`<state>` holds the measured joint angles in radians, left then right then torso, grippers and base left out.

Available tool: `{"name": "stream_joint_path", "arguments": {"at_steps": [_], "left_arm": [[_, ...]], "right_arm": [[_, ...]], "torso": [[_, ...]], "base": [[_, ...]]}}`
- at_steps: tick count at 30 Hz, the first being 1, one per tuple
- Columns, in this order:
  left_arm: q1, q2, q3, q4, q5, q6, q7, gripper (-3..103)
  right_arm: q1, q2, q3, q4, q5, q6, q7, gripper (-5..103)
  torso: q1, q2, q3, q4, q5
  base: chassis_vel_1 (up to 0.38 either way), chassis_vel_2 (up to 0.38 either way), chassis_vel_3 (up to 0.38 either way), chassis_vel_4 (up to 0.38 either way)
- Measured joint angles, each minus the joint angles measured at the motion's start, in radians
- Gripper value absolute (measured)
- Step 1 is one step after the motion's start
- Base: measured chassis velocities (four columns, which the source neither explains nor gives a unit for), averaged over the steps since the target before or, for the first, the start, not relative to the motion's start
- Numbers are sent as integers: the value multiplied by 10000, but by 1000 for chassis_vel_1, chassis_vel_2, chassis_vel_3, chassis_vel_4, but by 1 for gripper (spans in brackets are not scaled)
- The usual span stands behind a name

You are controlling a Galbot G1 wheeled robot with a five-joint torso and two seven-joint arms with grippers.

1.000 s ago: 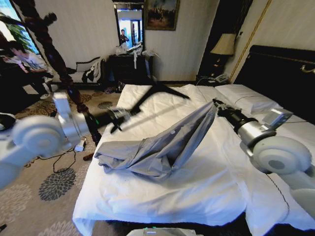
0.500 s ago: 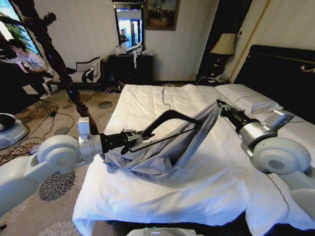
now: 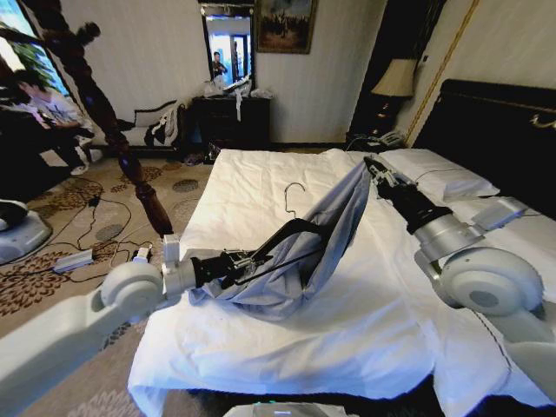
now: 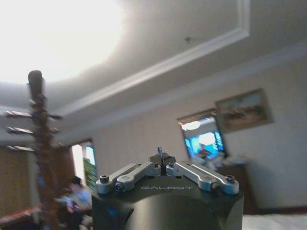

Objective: Pick up the clothes from the bed and hang them on the clothes hanger.

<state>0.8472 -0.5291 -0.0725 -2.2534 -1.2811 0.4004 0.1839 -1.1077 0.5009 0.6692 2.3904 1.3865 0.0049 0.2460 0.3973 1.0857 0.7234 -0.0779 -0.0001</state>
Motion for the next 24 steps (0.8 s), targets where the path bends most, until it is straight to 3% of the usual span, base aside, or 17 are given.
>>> {"name": "stream_joint_path", "arguments": {"at_steps": [3,7,16,24], "left_arm": [[85,-680,-43,86,274,-99,-173,18],[76,-1016,-46,154,454,-139,-225,18],[151,-799,294,111,866,-157,-158,18],[196,-1136,308,120,1138,-173,-147,18]], "right_arm": [[162,65,-240,106,265,503,-570,0],[216,159,-543,188,321,848,-1133,0],[315,536,-1055,257,489,1373,-2096,0],[394,665,-1356,265,534,1435,-2190,0]], "torso": [[0,0,0,0,1],[0,0,0,0,1],[0,0,0,0,3],[0,0,0,3,0]], "base": [[0,0,0,0],[0,0,0,0],[0,0,0,0],[0,0,0,0]]}}
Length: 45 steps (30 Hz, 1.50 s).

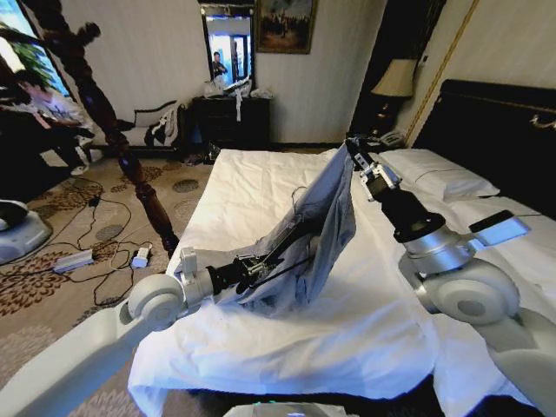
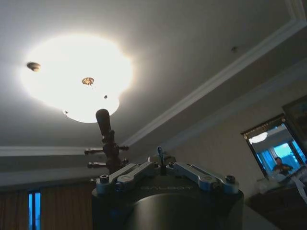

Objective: Pick up the clothes from the bed and hang them on the clothes hanger.

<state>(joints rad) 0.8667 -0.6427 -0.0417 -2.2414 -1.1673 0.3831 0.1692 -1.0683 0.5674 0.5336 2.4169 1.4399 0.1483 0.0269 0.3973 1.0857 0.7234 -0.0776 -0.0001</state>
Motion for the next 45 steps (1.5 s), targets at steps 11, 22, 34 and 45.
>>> {"name": "stream_joint_path", "arguments": {"at_steps": [11,22,34,45], "left_arm": [[-763,-1268,284,737,-157,-126,-84,18],[-1573,-2852,391,1622,246,-258,-52,18],[-1517,-2465,650,1394,421,-236,-16,18],[-1795,-2423,1434,1180,682,-85,192,18]], "right_arm": [[-1296,326,-559,-3,-985,7,-533,0],[-2213,-5,-610,41,-1605,132,-1069,0],[-1939,115,-647,-107,-1885,-22,-608,0],[-1721,177,-539,33,-1576,-235,-186,0]], "torso": [[0,0,0,-1,1],[0,0,0,-5,2],[0,0,0,-2,2],[0,0,0,-3,1]], "base": [[0,0,0,0],[0,0,0,0],[0,0,0,0],[0,0,0,0]]}}
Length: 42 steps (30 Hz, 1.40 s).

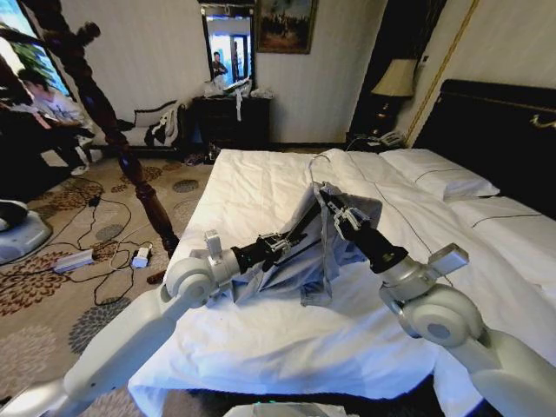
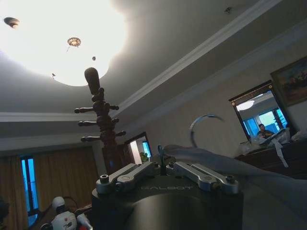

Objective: Pick up the clothes from the bed and hang them on the clothes hanger.

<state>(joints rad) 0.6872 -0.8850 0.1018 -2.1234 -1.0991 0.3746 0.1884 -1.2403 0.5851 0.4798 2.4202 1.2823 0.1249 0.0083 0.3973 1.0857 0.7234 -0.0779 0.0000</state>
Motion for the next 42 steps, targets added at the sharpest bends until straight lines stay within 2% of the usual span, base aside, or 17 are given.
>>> {"name": "stream_joint_path", "arguments": {"at_steps": [7,9,11,12,15,17,20,23,25,27,30,32,34,36,37,39,42], "left_arm": [[-304,-53,279,130,5,-12,-50,18],[-446,-174,227,183,-188,-40,-166,18],[-535,-178,203,187,-247,-54,-208,18],[-535,-178,203,187,-247,-54,-208,18],[-570,-149,54,185,-295,-80,-227,18],[-569,-155,-15,174,-332,-91,-238,18],[-483,-148,-198,78,-358,-97,-245,18],[-436,-97,-349,41,-359,-99,-242,18],[-418,122,-658,32,-520,-161,-245,18],[-429,195,-735,46,-594,-198,-255,18],[-488,442,-930,172,-894,-308,-343,18],[-488,464,-953,187,-923,-317,-347,18],[-438,582,-1084,233,-1072,-344,-343,18],[-380,660,-1161,257,-1110,-345,-279,18],[-331,737,-1226,294,-1118,-354,-182,18],[-128,992,-1435,421,-1118,-418,290,18],[113,1259,-1649,493,-1199,-447,948,18]], "right_arm": [[-285,-103,124,370,-247,-231,37,0],[-589,-202,188,730,-483,-644,128,0],[-877,-296,192,796,-495,-922,287,16],[-877,-296,192,796,-495,-922,287,16],[-1249,-363,136,796,-472,-1201,309,32],[-1295,-359,97,796,-438,-1307,350,32],[-1331,-297,31,798,-387,-1553,530,48],[-1370,-290,57,823,-388,-1546,529,54],[-1448,-343,177,826,-318,-1269,277,65],[-1452,-372,204,826,-254,-1159,147,65],[-1448,-473,290,824,6,-932,-395,86],[-1450,-482,315,823,20,-912,-464,86],[-1467,-545,492,820,56,-823,-390,96],[-1445,-583,592,819,38,-851,-4,99],[-1405,-630,756,814,-64,-1036,621,100],[-1416,-815,1351,809,-418,-1275,1316,100],[-1431,-1119,2009,810,-689,-880,980,100]], "torso": [[0,0,0,1,0],[0,0,0,0,-2],[0,2,-1,0,-1],[0,2,-1,0,-1],[0,2,-1,0,0],[0,2,-1,0,0],[0,2,-1,0,-1],[0,2,-1,0,0],[0,2,-1,1,0],[0,2,-1,2,-1],[0,2,0,2,-1],[0,2,0,1,-2],[0,2,0,-1,-1],[0,2,0,-1,-1],[-1,2,0,-1,0],[0,1,0,0,1],[1,1,1,1,0]], "base": [[0,0,0,0],[0,0,0,0],[0,0,0,0],[0,0,0,0],[0,0,0,0],[0,0,0,0],[0,0,0,0],[0,0,0,0],[0,0,0,0],[0,0,0,0],[0,0,0,0],[0,0,0,0],[0,0,0,0],[0,0,0,0],[0,0,0,0],[0,0,0,0],[0,0,0,0]]}}
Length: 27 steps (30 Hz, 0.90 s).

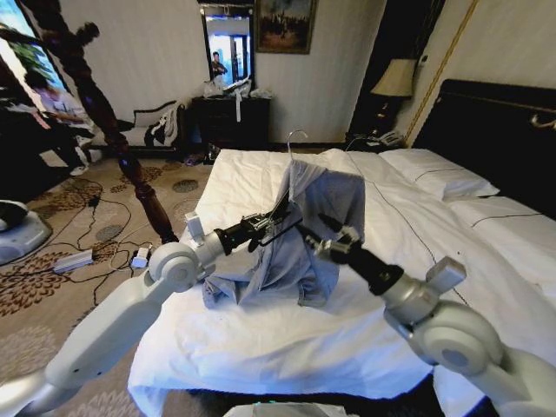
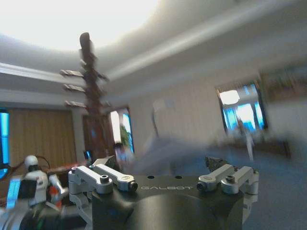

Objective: Pick up the clothes from the bed and hang them on the clothes hanger.

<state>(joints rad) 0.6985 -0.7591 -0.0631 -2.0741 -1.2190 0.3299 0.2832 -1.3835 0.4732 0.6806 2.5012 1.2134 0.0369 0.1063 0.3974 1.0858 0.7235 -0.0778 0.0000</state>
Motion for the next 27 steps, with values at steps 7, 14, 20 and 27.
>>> {"name": "stream_joint_path", "arguments": {"at_steps": [7,14,20,27], "left_arm": [[191,239,-155,696,441,-248,1915,18],[19,311,-58,1493,988,-465,3127,18],[-230,396,110,1688,1416,-519,3731,18],[-657,1295,712,1078,1743,-591,4225,18]], "right_arm": [[401,-990,371,-441,1900,1281,-3477,100],[613,-1522,167,-2610,2433,1276,-7947,100],[926,-1823,153,-4173,2377,947,-8743,100],[1278,-2231,191,-6204,1792,924,-10568,100]], "torso": [[-2,0,-1,-1,-5],[-1,-1,0,-1,2],[-1,0,0,-3,2],[0,-1,0,-2,2]], "base": [[0,0,0,0],[0,0,0,0],[0,0,0,0],[0,0,0,0]]}}
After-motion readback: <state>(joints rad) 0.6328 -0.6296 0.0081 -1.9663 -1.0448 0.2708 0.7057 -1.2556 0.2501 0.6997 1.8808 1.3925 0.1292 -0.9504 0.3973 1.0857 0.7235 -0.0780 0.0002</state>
